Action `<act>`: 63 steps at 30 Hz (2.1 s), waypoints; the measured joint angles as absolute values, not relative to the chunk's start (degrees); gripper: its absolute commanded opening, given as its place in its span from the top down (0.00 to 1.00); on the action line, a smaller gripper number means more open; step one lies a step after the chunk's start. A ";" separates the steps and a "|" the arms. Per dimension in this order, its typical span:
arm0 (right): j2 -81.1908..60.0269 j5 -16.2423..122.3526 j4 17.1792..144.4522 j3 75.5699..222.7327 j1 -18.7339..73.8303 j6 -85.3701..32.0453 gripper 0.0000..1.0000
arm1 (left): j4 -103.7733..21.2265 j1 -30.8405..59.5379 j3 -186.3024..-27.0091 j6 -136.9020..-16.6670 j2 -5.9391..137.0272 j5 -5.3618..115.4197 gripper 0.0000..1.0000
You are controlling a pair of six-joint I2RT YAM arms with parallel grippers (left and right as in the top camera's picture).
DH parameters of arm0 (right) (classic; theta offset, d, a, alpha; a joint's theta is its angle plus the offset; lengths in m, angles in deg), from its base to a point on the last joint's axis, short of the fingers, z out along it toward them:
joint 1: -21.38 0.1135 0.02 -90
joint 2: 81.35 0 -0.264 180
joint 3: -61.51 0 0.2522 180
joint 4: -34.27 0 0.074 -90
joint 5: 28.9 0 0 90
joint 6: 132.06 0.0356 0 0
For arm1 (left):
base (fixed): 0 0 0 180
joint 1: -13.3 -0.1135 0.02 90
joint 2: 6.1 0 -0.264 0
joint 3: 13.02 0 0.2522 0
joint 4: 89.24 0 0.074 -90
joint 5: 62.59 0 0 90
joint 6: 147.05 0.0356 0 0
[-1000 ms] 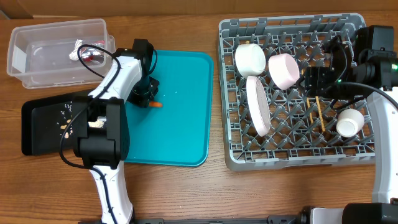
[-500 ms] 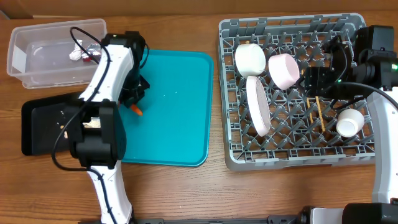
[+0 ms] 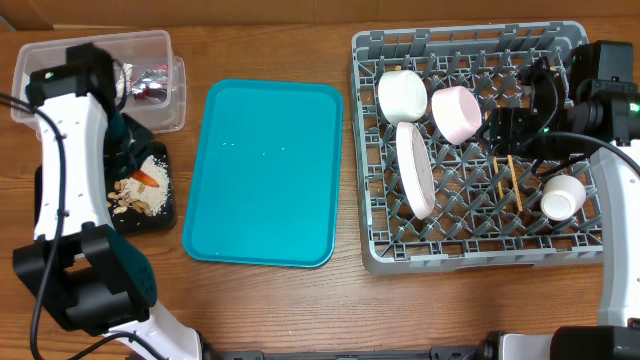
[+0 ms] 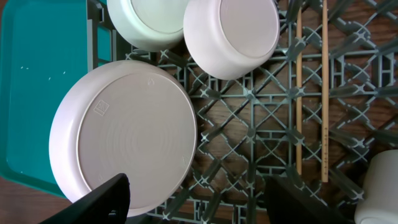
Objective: Sort waste into correct bins and load items into the dishwasher
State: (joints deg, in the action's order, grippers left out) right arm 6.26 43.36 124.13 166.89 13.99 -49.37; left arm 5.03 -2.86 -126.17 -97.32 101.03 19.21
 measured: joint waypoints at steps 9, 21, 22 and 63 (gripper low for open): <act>6.26 43.34 124.23 166.89 13.96 -49.37 0.28 | -9.79 -12.63 -113.06 -97.06 101.09 21.43 0.95; 6.26 43.36 124.63 166.89 13.99 -49.33 0.28 | -23.95 -17.11 -101.63 -96.44 101.18 21.65 0.51; 6.26 43.34 124.67 166.89 13.96 -49.37 0.28 | -23.97 -17.11 -101.61 -96.23 101.18 21.65 0.49; -29.13 51.36 105.13 142.63 14.03 -42.22 0.00 | -11.30 11.30 -96.67 -61.34 49.34 34.31 0.00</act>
